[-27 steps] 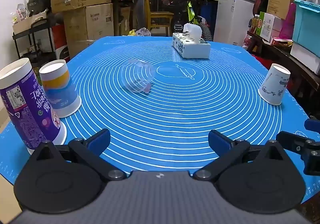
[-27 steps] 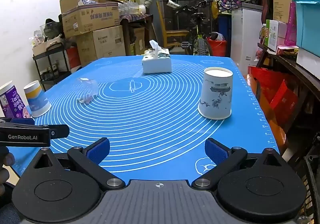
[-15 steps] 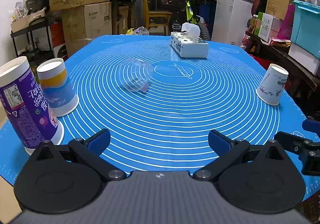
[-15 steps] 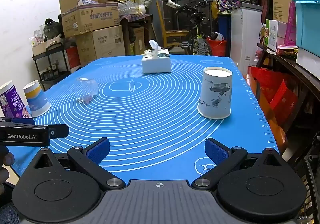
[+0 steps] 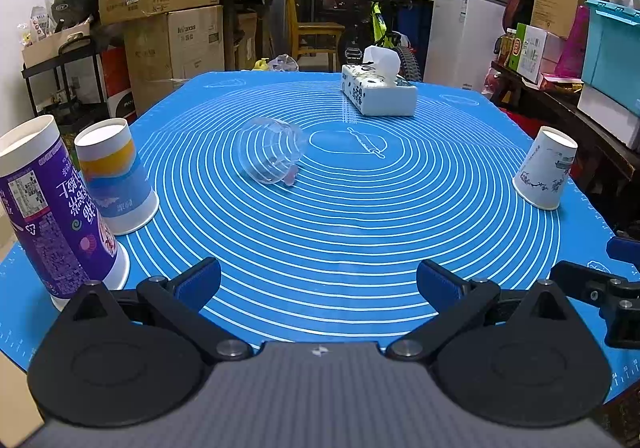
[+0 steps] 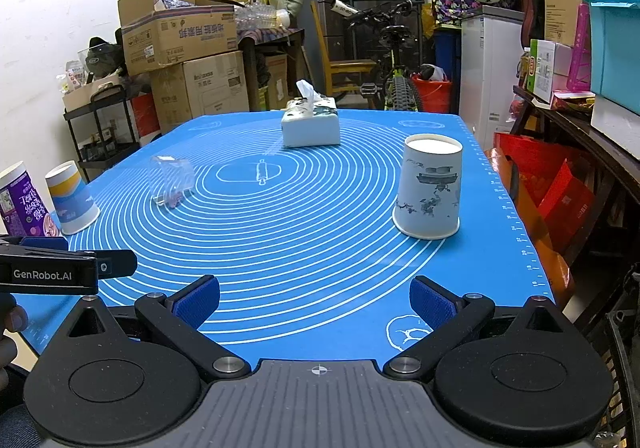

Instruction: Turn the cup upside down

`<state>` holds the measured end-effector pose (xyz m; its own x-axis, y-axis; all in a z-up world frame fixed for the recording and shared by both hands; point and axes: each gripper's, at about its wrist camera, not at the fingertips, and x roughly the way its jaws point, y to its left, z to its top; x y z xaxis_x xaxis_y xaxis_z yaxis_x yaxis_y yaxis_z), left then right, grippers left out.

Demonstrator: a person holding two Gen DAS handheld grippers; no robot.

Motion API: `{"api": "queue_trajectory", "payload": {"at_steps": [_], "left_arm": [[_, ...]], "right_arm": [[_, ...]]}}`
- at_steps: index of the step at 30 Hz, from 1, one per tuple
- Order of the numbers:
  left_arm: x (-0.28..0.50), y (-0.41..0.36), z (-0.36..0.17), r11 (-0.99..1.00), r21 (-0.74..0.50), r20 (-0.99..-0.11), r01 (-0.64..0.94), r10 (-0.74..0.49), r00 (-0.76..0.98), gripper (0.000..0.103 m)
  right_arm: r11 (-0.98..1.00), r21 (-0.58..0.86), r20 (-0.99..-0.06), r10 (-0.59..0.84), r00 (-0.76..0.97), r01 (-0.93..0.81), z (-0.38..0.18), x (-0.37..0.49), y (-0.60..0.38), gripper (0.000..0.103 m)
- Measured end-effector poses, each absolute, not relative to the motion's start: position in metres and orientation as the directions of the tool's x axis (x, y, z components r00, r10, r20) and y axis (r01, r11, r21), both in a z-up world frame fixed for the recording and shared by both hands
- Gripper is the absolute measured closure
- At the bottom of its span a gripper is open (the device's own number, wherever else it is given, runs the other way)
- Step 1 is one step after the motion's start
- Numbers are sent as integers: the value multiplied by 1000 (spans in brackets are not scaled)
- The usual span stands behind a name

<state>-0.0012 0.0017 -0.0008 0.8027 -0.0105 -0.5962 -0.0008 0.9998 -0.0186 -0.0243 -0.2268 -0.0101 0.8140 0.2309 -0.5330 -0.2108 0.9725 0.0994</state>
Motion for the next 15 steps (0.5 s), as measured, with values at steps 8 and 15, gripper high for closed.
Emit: {"api": "queue_trajectory", "payload": {"at_steps": [8,15], "left_arm": [[-2,1,-1,1000,-16,-595,2,-12,803,0],[-2,1,-1,1000,-17,-594,4,-13,804,0]], "right_arm": [[972,99,-533,231,814,-211,-10,-24,-227,2],[973,98,-533,230,814,-211,-10,-24,-226,2]]}}
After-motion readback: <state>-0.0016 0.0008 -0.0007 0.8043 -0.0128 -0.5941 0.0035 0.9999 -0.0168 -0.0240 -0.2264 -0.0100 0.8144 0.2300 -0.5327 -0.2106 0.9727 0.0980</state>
